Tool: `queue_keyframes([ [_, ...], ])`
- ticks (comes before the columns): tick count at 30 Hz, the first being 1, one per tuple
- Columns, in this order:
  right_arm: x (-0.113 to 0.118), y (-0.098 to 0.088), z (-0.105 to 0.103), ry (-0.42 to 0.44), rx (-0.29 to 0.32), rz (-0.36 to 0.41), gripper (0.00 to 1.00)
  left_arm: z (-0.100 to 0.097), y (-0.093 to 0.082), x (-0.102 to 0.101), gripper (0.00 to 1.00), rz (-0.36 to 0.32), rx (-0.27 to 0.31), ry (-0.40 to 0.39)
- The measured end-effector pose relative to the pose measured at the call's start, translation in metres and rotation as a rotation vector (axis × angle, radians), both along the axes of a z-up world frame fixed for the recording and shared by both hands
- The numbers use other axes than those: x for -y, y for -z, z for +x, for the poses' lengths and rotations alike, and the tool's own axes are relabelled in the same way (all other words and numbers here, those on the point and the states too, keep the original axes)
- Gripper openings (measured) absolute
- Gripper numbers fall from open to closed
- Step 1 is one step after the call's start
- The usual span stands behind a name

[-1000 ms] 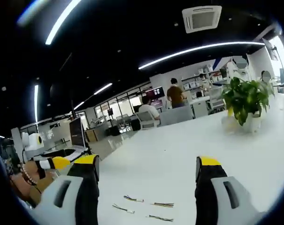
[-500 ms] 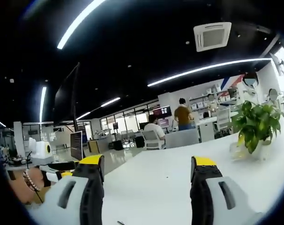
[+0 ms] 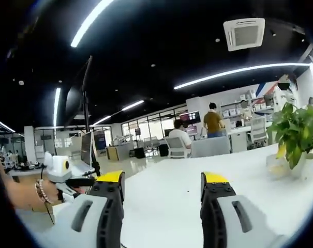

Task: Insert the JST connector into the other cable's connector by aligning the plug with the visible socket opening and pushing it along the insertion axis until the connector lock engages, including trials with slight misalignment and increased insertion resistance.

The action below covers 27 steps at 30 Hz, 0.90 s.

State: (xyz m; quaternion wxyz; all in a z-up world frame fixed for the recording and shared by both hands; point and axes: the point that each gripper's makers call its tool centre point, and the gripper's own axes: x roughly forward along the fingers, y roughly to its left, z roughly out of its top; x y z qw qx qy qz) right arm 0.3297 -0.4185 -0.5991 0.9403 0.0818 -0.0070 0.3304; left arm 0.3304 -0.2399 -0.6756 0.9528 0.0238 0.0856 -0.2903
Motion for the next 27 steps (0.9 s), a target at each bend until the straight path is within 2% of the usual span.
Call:
queue_keyframes([
  [1, -0.001, 0.003, 0.002, -0.007, 0.005, -0.008, 0.57, 0.001, 0.008, 0.002, 0.99, 0.005, -0.021, 0.024],
  [4, -0.003, 0.017, 0.013, -0.049, 0.006, -0.011, 0.57, 0.01, 0.017, 0.003, 0.99, -0.018, -0.023, 0.045],
  [5, -0.004, 0.019, 0.013, -0.057, 0.005, -0.011, 0.56, 0.011, 0.016, 0.007, 0.99, -0.04, 0.0, 0.073],
  [6, -0.007, 0.026, 0.015, -0.09, -0.002, -0.018, 0.56, 0.012, 0.013, 0.012, 0.98, -0.062, 0.055, 0.118],
  [7, -0.011, 0.029, 0.015, -0.122, -0.002, -0.023, 0.55, 0.013, 0.015, 0.013, 0.97, -0.065, 0.065, 0.132],
  [8, -0.016, 0.033, 0.014, -0.164, -0.012, -0.009, 0.55, 0.014, 0.023, 0.014, 0.97, -0.042, 0.047, 0.151],
  [10, -0.023, 0.037, 0.012, -0.23, -0.001, -0.011, 0.53, 0.015, 0.029, 0.018, 0.97, -0.029, 0.047, 0.188],
  [13, -0.04, 0.05, -0.003, -0.385, 0.057, -0.086, 0.43, 0.007, 0.038, 0.033, 0.95, -0.044, 0.036, 0.301],
  [14, -0.043, 0.055, -0.006, -0.414, 0.049, -0.092, 0.4, 0.005, 0.039, 0.035, 0.94, -0.052, 0.046, 0.318],
  [16, -0.046, 0.071, -0.007, -0.449, 0.006, -0.109, 0.42, 0.002, 0.044, 0.038, 0.92, -0.06, 0.048, 0.346],
  [19, -0.052, 0.088, -0.012, -0.533, -0.014, -0.131, 0.44, -0.01, 0.061, 0.046, 0.85, -0.062, -0.009, 0.431],
  [20, -0.052, 0.092, -0.013, -0.545, -0.022, -0.14, 0.42, -0.012, 0.066, 0.047, 0.8, -0.052, -0.018, 0.451],
  [23, -0.053, 0.107, -0.016, -0.596, -0.049, -0.154, 0.4, -0.017, 0.089, 0.049, 0.78, 0.05, -0.055, 0.478],
  [25, -0.054, 0.121, -0.019, -0.623, -0.071, -0.18, 0.4, -0.021, 0.101, 0.051, 0.76, 0.083, -0.084, 0.497],
  [26, -0.053, 0.134, -0.022, -0.636, -0.113, -0.199, 0.41, -0.023, 0.11, 0.051, 0.73, 0.108, -0.101, 0.506],
  [27, -0.053, 0.142, -0.023, -0.642, -0.13, -0.217, 0.41, -0.024, 0.116, 0.05, 0.71, 0.125, -0.108, 0.51],
])
